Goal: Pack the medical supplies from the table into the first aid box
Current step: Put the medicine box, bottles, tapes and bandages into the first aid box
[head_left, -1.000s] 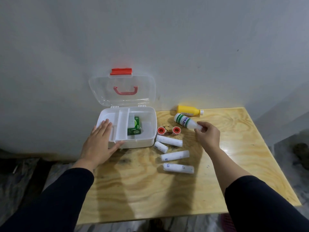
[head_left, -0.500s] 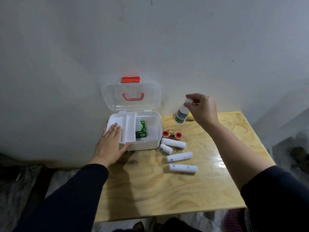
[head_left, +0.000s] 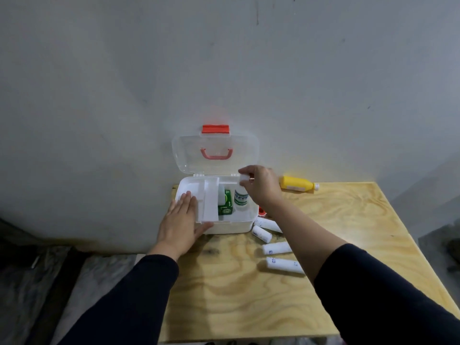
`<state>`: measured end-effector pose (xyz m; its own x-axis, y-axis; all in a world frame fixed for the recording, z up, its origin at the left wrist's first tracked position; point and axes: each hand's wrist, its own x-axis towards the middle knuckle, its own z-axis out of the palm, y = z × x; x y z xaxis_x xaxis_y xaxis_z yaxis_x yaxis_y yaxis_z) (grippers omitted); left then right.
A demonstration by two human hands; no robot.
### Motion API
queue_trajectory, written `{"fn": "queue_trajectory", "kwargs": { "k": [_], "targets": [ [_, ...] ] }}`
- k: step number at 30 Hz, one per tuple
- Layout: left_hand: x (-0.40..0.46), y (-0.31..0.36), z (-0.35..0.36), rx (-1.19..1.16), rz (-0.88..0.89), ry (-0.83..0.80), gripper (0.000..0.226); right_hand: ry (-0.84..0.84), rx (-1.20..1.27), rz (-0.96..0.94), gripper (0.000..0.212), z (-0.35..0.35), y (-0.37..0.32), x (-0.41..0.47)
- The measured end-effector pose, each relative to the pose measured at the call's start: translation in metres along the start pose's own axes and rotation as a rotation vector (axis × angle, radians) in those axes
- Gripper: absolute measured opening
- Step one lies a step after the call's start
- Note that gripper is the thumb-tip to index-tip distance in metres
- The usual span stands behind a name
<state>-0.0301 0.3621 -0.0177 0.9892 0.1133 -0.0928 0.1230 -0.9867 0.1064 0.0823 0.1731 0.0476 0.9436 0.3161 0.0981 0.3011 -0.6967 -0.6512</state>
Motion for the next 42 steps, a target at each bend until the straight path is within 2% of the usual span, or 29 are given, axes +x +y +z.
{"fn": "queue_trajectory", "kwargs": {
  "k": [9, 13, 17, 21, 27, 31, 33, 38, 42],
  "targets": [
    [-0.002, -0.001, 0.001, -0.024, 0.011, 0.007, 0.089, -0.035, -0.034, 0.01, 0.034, 0.032, 0.019, 0.007],
    [-0.002, -0.001, 0.002, 0.01, 0.009, 0.003, 0.097, 0.037, 0.114, 0.019, 0.034, 0.023, 0.018, 0.007],
    [-0.002, -0.001, 0.005, 0.017, -0.002, 0.022, 0.109, 0.209, 0.159, 0.114, 0.026, -0.003, 0.042, 0.012],
    [0.001, -0.002, 0.01, 0.001, -0.025, 0.024, 0.117, 0.261, 0.064, 0.262, 0.027, -0.019, 0.093, 0.015],
    [0.002, -0.003, 0.015, -0.004, -0.029, 0.052, 0.109, 0.247, -0.024, 0.441, 0.035, -0.033, 0.16, 0.021],
    [0.001, -0.004, 0.017, 0.0, -0.028, 0.061, 0.099, 0.266, 0.031, 0.561, 0.044, -0.035, 0.194, 0.021],
    [0.001, -0.004, 0.018, 0.003, -0.027, 0.062, 0.097, 0.271, 0.058, 0.546, 0.041, -0.032, 0.203, 0.018],
    [0.001, -0.003, 0.019, -0.004, -0.034, 0.065, 0.094, 0.302, -0.042, 0.363, 0.028, -0.022, 0.206, 0.004],
    [0.001, -0.002, 0.019, 0.001, -0.034, 0.059, 0.091, 0.37, 0.014, 0.297, 0.026, -0.02, 0.197, -0.014]
  ]
}}
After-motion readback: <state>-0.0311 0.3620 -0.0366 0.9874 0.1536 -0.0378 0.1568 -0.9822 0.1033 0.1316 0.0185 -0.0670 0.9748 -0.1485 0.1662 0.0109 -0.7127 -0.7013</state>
